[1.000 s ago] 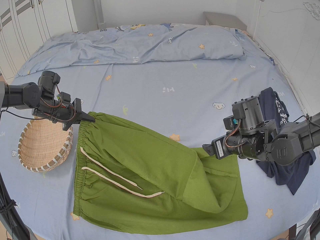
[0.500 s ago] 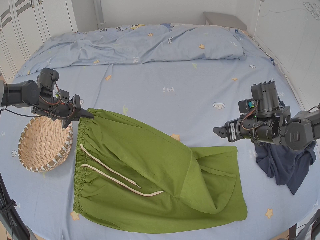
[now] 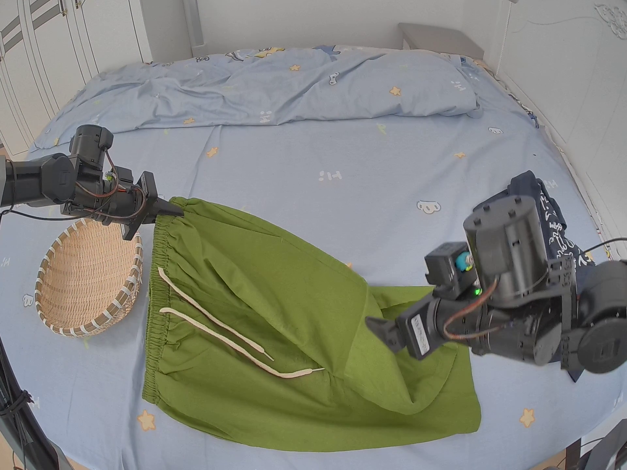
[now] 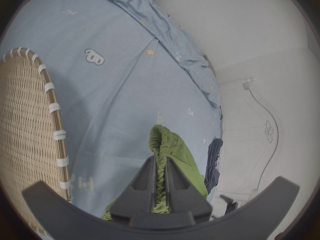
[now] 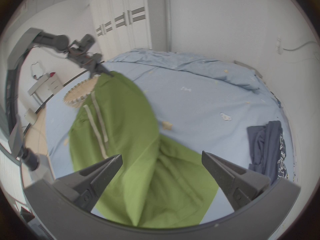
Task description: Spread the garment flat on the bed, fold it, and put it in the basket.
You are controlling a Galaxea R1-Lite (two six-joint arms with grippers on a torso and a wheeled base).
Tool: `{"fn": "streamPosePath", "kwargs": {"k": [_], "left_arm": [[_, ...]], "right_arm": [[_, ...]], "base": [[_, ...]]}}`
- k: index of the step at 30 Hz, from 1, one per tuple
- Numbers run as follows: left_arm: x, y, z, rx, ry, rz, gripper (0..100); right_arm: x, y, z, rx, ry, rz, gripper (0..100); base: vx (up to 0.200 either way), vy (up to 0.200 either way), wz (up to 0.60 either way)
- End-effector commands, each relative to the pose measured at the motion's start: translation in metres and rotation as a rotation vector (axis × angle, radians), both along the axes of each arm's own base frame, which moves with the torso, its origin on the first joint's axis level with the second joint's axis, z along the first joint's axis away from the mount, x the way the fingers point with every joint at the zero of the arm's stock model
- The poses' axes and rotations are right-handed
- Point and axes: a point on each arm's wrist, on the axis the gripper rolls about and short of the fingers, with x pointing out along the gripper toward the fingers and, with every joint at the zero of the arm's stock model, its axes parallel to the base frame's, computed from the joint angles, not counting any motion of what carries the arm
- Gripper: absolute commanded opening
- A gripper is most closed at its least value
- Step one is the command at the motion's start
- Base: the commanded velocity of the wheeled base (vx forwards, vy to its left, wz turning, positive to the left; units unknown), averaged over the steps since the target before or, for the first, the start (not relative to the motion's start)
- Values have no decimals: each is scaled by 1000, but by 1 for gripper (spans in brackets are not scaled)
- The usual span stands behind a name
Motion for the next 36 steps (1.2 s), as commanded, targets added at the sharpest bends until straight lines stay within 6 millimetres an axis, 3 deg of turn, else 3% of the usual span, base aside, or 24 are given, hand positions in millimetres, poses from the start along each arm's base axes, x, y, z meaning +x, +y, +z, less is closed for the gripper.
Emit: {"fn": "streamPosePath", "kwargs": {"k": [1,9,13,21,29,36], "left_arm": [[4,1,3,-17,-24,18,0],[4,1,1,-19,-16,20,0],[4,1,0,-19,-15,20,0],[4,1,0,-18,-13,21,0],[4,2,0,-18,-13,23,0],[3,13,1,-19,-15,49,0]], "right_arm": [[-34,1,-4,-10,22,110,100],[-46,2,-33,-28,167,248,100],[-42,7,-57,-76,247,262,100],[-25,22,-82,-5,305,270,100],[12,21,-110,18,336,194,100],[52,7,-118,43,317,93,100]], "base": [[0,0,0],[0,0,0],[0,0,0],[0,0,0],[0,0,0],[0,0,0]]}}
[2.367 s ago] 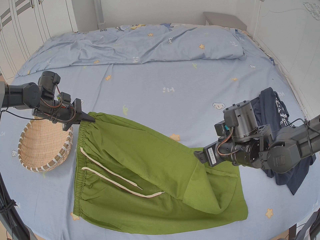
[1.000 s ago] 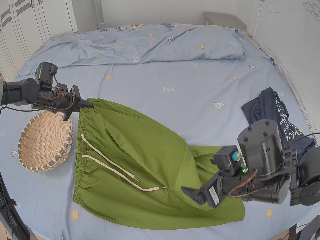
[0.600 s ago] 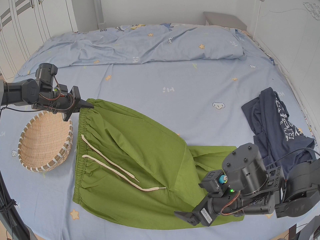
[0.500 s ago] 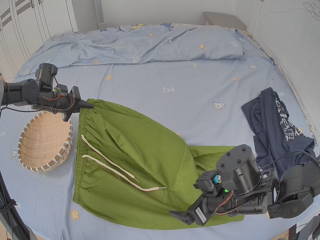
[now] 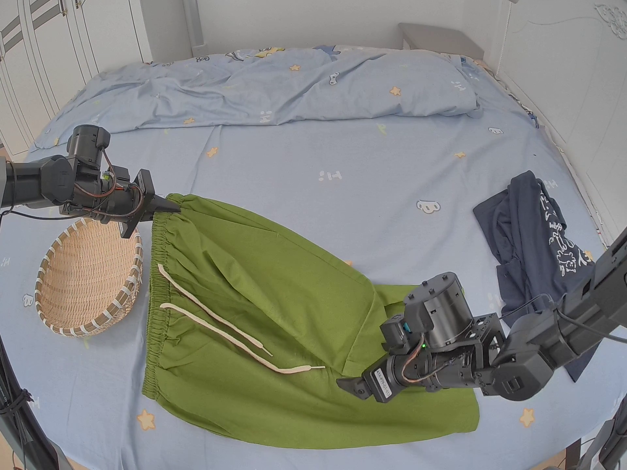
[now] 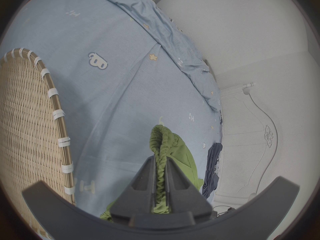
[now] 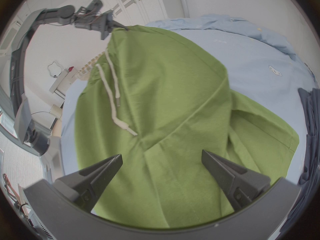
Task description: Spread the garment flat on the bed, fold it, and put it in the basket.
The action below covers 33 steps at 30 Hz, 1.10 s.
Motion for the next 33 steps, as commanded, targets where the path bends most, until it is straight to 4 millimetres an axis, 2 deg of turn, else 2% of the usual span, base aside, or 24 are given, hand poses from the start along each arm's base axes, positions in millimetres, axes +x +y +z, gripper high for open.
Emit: {"fn": "streamPosePath", "kwargs": {"k": [1,4,10,21,22,33], "left_arm": [[-1,7,1,0,-1,19,0],[-1,8,1,0,-1,20,0],[-1,7,1,1,-2,18,0],[-1,4,-1,1,3,9,0],[-1,4,-1,1,3,9,0],[-1,4,-1,2,5,9,0]], "right_arm": [[26,-9,-14,-17,17,-63,100],[30,-13,-13,-11,14,-62,100],[26,-14,-8,-23,-9,-34,100],[22,-2,-1,-23,-99,-23,100],[22,-2,0,-26,-105,-26,0],[13,4,-2,-37,-102,12,0]], "base": [[0,0,0],[0,0,0],[0,0,0],[0,0,0],[0,0,0],[0,0,0]]}}
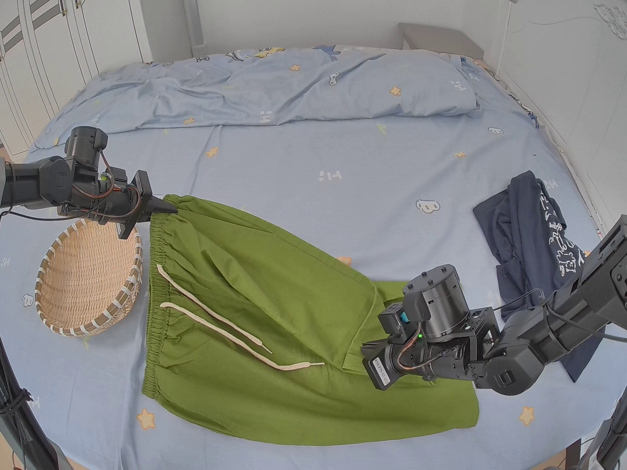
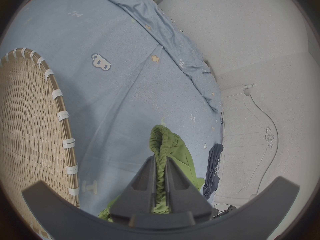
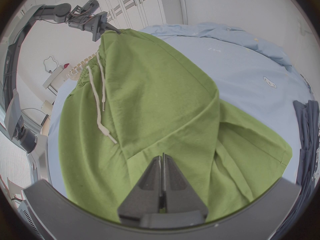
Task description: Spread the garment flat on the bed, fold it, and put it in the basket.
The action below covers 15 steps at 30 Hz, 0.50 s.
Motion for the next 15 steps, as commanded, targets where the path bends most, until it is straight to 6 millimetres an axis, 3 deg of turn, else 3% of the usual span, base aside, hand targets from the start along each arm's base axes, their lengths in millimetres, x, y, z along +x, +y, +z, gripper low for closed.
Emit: {"fn": "streamPosePath", "kwargs": {"k": [1,9,10,15], "left_arm": [[0,0,0,0,2,-1,0],[0,1,0,0,0,2,0],[-1,1,1,0,-1,2,0],[-1,0,1,0,0,0,0]], "right_arm": [[-8,6,1,0,-3,30,0],[-23,21,4,-82,-94,20,0],[-24,23,5,-80,-98,22,100],[-29,28,5,-74,-98,39,100]], "base": [[0,0,0],[0,0,0],[0,0,0],[0,0,0]]}}
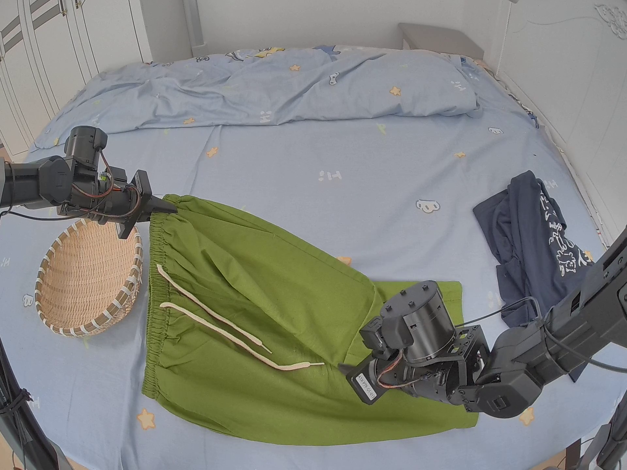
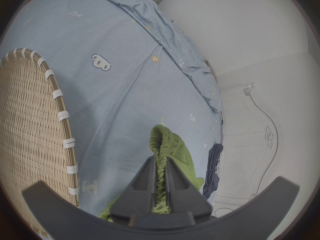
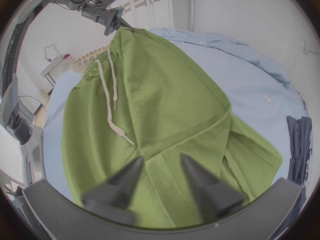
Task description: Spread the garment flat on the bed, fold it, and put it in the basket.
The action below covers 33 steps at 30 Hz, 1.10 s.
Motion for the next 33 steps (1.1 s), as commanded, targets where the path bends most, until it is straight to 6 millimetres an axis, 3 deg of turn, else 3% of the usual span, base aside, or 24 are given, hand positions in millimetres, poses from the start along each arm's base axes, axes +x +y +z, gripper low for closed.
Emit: {"fn": "streamPosePath", "kwargs": {"k": [1,7,17,27,28,33], "left_arm": [[0,0,0,0,-1,0,0],[0,0,0,0,1,0,0],[0,-1,-1,0,2,-2,0],[0,1,-1,0,2,2,0],[0,1,-1,0,2,2,0],[0,0,0,0,1,0,0]], "right_arm": [[-5,5,1,3,-2,20,100],[-6,4,-4,-14,6,16,100],[11,3,-24,-46,23,-32,100],[19,4,-24,-44,12,-55,100],[20,3,-26,-47,13,-59,0],[20,2,-26,-48,16,-63,0]], "base": [[0,0,0],[0,0,0],[0,0,0],[0,0,0],[0,0,0],[0,0,0]]}}
